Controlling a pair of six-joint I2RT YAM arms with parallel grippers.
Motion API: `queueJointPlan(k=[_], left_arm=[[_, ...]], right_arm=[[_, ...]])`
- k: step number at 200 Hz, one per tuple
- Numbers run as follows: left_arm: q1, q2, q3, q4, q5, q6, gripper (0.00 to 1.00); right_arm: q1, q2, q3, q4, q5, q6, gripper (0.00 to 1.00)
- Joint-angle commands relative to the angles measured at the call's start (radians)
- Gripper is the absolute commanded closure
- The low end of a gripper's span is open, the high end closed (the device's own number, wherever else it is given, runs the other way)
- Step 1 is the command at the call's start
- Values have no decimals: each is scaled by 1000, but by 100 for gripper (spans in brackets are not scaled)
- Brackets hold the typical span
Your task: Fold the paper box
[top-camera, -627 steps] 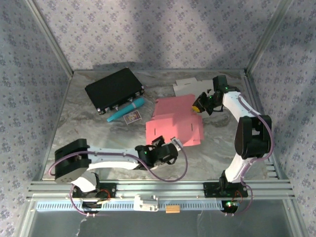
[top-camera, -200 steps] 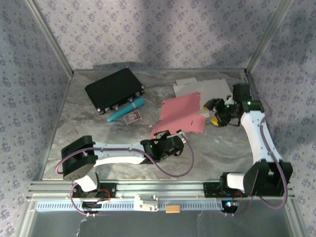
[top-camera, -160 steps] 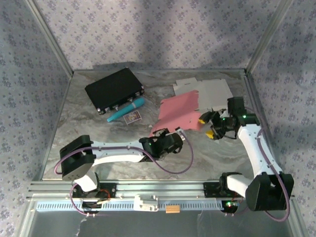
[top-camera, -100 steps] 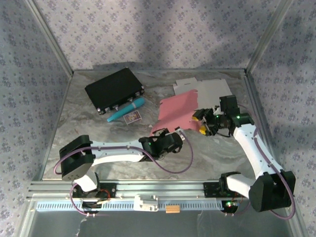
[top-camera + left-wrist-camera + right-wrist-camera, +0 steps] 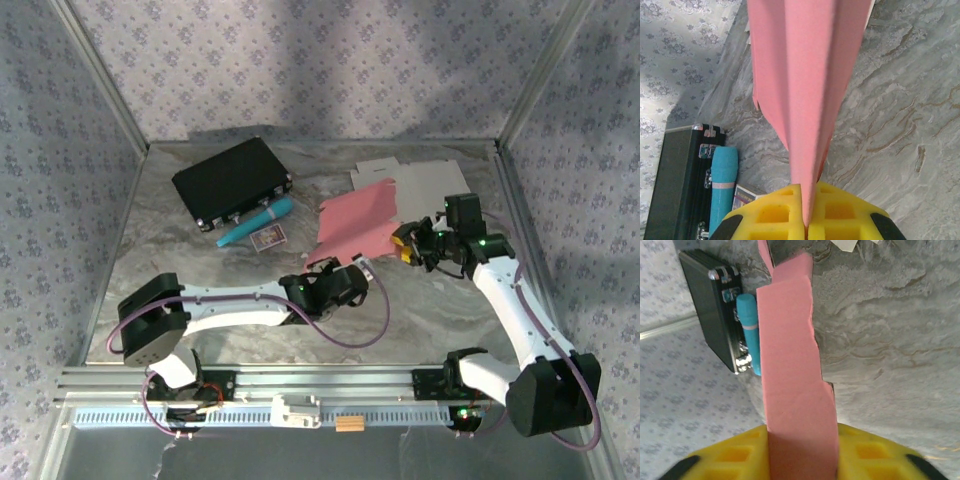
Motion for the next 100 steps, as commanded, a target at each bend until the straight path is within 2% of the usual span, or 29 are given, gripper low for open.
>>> queueJointPlan(k=[1,10,27,46,61,84,100], left_arm=[[3,-47,31,-7,4,-14,93],[3,-60,32,-2,-8,-14,85],[3,-102,39,5,-43,-26,65],[8,-178,66,-15,-58,-75,48],[19,-243,104,-48,-63,-166,35],[74,-327,193,-143,-10,-344,25],[158,-366,267,-234,94,-507,24]], right_arm=[[6,15,39,10,13,27,90],[6,23,52,2,16,38,100],[7,38,81,14,21,82,100],[9,65,142,33,32,153,100],[10,89,199,37,44,199,100],[11,133,292,32,62,280,100],[8,169,366,33,63,343,100]])
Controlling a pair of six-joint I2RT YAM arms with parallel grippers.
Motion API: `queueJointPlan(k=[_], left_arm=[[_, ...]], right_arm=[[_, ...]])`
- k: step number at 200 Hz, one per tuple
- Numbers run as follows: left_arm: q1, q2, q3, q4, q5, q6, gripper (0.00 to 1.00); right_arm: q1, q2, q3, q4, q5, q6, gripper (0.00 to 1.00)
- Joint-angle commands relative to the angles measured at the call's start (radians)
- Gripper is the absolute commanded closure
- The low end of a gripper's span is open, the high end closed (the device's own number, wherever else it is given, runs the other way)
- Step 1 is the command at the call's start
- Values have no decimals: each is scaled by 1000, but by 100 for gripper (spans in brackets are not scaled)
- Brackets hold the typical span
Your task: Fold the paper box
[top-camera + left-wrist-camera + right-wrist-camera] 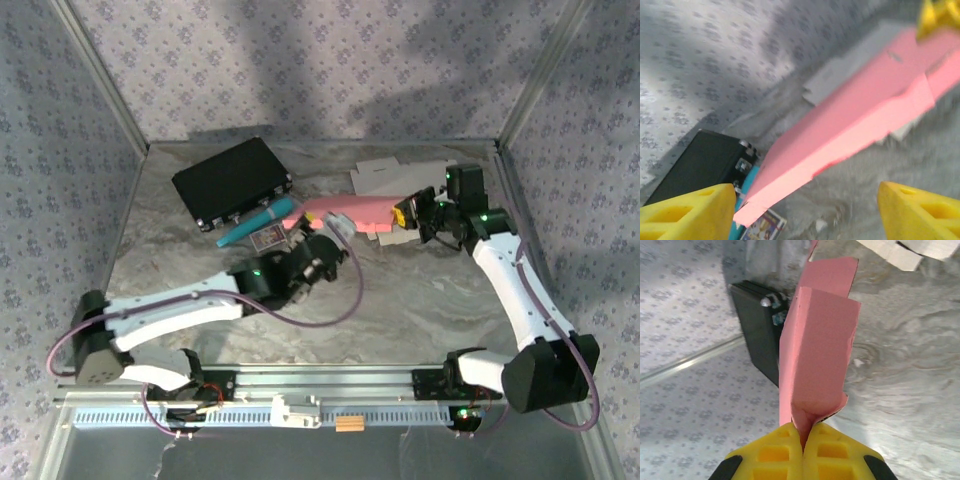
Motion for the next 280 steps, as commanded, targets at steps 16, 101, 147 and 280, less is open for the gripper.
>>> queueJointPlan(k=[16,101,147,280], left_arm=[[225,-103,156,-203,239,-432,23],[622,-9,278,-327,800,-1182,29],[577,-43,164,-305,804,-1301,25],[437,-119,-127,-82,588,-1274,26]], right_arm=[[-5,71,176,7,23,203,100],[-42,169,372,-87,-13,317,100],[-68,148,333,-71,-20,346,100],[-97,149,335,-71,-50,401,100]])
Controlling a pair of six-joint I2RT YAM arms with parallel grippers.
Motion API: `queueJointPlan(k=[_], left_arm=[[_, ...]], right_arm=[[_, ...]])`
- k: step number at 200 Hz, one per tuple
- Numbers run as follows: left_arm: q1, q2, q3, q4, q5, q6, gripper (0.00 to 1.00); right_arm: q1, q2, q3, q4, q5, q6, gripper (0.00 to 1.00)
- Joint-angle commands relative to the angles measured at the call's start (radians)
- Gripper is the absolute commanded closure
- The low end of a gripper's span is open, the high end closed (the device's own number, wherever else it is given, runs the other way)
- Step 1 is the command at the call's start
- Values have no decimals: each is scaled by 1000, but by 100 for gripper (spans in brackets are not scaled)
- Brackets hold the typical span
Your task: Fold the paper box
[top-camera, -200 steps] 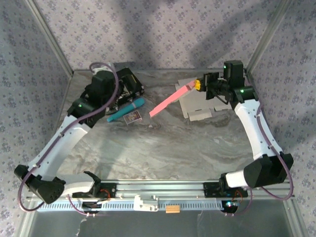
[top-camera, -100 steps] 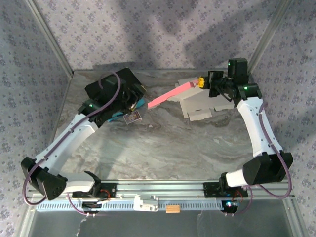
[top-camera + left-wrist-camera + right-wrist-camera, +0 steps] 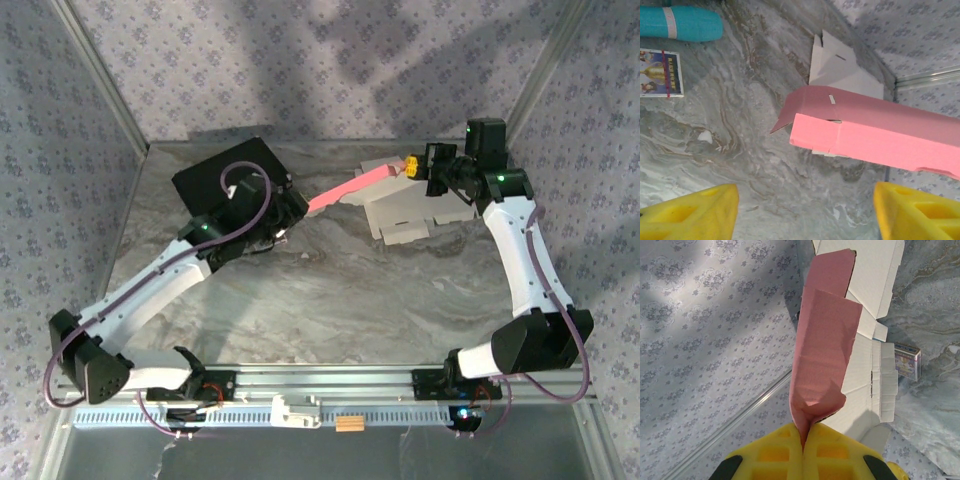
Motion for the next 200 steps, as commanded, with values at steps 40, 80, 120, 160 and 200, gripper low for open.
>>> queueJointPlan(k=[40,80,120,160,200], left_arm=[[-1,1,-92,189,-9,-635,23],[-124,46,-48,177,-97,-1014,22],[-124,111,-24,233,-187,-1047,19],[-65,180,16,286,-211,-1010,18],[-56,228,57,329,-193,-1007,34]], right_arm=[[-4,-28,-8,-20,-21,37,100],[-1,-33,-31,16,-26,57,100],[11,-36,-40,19,-40,64,100],[23,-63,-84,20,-44,73,100],[24,-78,-115,47,-52,80,100]])
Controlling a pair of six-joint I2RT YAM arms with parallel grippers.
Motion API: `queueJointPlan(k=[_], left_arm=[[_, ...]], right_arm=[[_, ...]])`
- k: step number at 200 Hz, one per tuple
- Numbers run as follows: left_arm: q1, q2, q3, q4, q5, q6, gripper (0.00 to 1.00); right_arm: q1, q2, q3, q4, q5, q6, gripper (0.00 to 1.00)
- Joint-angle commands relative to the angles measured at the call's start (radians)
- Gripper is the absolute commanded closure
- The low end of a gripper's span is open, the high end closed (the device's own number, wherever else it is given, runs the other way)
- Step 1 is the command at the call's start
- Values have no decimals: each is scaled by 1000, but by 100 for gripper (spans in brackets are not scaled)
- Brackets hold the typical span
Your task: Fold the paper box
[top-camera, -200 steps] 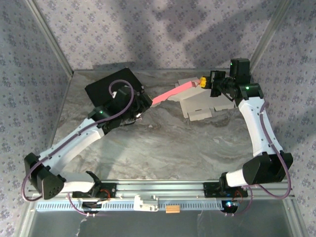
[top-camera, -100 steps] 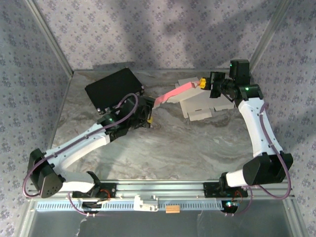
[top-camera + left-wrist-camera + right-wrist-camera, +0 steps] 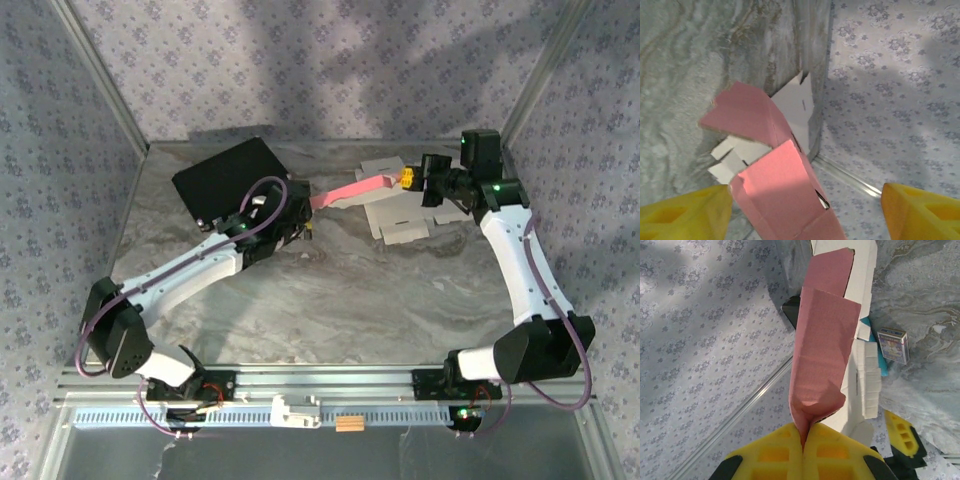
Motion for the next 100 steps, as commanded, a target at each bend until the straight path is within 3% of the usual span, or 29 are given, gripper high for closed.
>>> queueJointPlan(k=[1,13,38,56,81,100], left_arm=[[-3,18,47,64,-5,-142,35],[-3,15,41,61,-6,-146,51],[0,-8,51,13,-50,-138,100],[8,-17,59,-7,-64,-137,100],[15,-25,96,-65,-94,-142,100],[18,-23,120,-93,-97,-167,100]], right_arm=[[3,-28,-17,30,-23,18,100],[0,-28,-20,32,-28,19,100],[-12,-23,-23,33,-44,8,100],[-28,-22,-19,19,-61,-13,94],[-63,-28,8,-41,-64,-109,65],[-79,-40,24,-84,-71,-194,51]])
